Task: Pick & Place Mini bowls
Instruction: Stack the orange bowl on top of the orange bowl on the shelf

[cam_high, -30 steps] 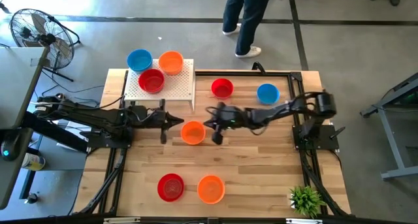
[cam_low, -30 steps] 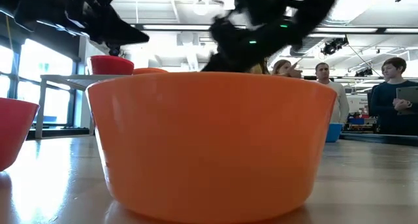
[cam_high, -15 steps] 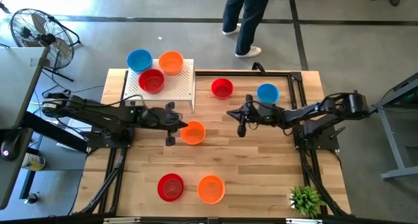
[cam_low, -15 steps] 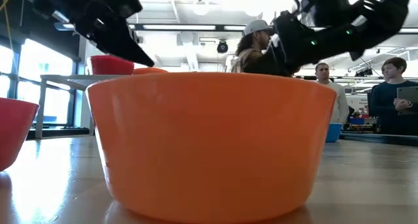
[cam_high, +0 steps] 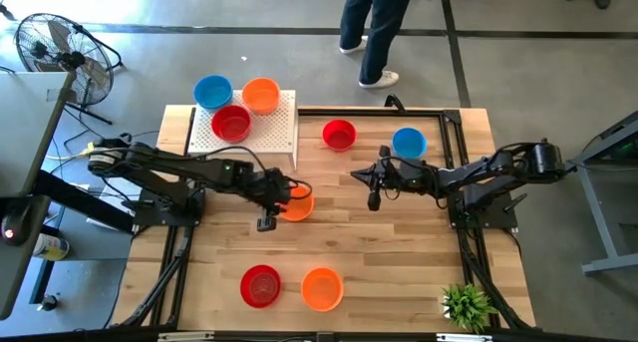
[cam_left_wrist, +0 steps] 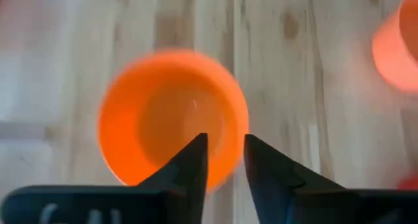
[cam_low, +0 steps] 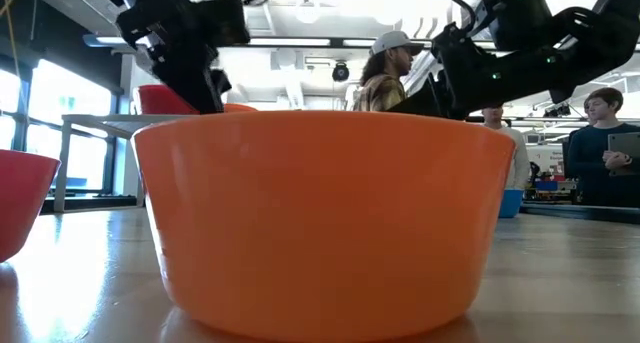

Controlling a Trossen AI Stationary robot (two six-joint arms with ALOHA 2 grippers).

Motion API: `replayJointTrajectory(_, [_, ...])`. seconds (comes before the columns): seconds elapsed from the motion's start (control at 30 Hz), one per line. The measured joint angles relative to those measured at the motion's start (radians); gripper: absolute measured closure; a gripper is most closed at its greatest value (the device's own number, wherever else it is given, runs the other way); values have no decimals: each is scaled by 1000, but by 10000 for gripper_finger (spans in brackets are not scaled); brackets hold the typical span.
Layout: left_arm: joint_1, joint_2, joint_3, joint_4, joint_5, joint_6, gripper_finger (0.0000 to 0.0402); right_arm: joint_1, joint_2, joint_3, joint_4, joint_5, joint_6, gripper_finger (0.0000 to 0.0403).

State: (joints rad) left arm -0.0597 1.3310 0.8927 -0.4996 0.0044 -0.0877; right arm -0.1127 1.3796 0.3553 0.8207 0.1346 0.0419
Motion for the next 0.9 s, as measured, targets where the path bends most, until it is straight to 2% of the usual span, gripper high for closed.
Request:
replayJointTrajectory(0.13, [-23, 65, 25, -10, 21, -8, 261, 0, 0, 0, -14, -6, -16, 403])
replayJointTrajectory(0.3, [-82, 125, 47, -30, -76, -39, 215, 0, 0, 0, -15, -14, -21, 403])
replayJointTrajectory(0.4, [-107, 164, 64, -23, -86, -53, 198, 0, 0, 0, -15, -14, -24, 403])
replayJointTrajectory(0.73, [-123, 274, 89, -11, -107, -165, 188, 0, 0, 0, -15, -38, -24, 403])
replayJointTrajectory(0.9, [-124, 324, 89, -6, -154, -180, 188, 0, 0, 0, -15, -37, -26, 403])
